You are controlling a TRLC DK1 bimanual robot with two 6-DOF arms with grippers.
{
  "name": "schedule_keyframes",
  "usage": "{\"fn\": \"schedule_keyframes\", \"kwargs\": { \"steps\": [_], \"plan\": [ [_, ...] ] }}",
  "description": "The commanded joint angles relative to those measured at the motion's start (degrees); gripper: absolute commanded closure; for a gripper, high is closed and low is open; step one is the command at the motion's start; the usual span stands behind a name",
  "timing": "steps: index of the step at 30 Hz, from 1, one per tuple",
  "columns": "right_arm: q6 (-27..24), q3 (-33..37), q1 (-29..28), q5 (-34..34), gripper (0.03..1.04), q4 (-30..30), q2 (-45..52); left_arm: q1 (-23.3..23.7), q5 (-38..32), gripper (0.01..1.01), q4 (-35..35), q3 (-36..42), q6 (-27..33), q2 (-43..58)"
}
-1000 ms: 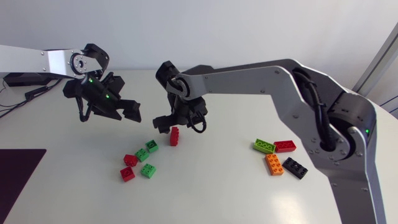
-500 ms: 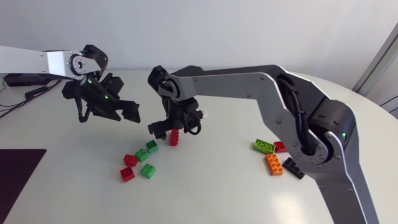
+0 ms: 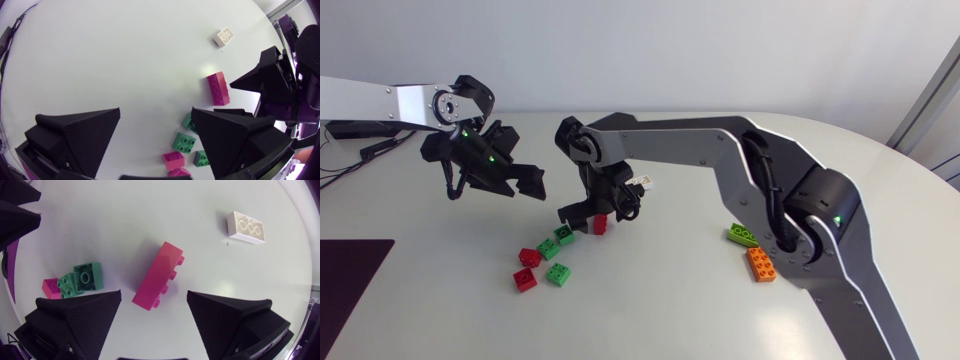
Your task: Sort duplo bricks by size, large to the right and small to the left
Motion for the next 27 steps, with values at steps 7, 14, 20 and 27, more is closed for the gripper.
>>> {"fn": "schedule_keyframes", "kwargs": {
  "steps": [7, 14, 20, 27],
  "plan": [
    [2.7, 2.1, -0.3, -0.1, 0.30, -1.5, 1.4, 0.4, 0.6, 0.041, 0.5, -1.3, 1.0, -1.0],
    [3.2, 1.5, -0.5, 0.1, 0.48, -0.9, 1.4, 0.1, 0.9, 0.041, 0.8, -1.5, 1.0, -1.0],
    [3.3, 1.1, -1.1, 0.1, 0.54, -0.8, 1.5, 0.2, 1.1, 0.041, 1.2, -1.5, 1.0, -0.8],
    [3.4, -1.3, -1.3, -0.2, 0.65, 0.8, 0.4, 0.0, 1.1, 0.041, 1.4, -1.7, 1.0, -0.7]
  ]
}}
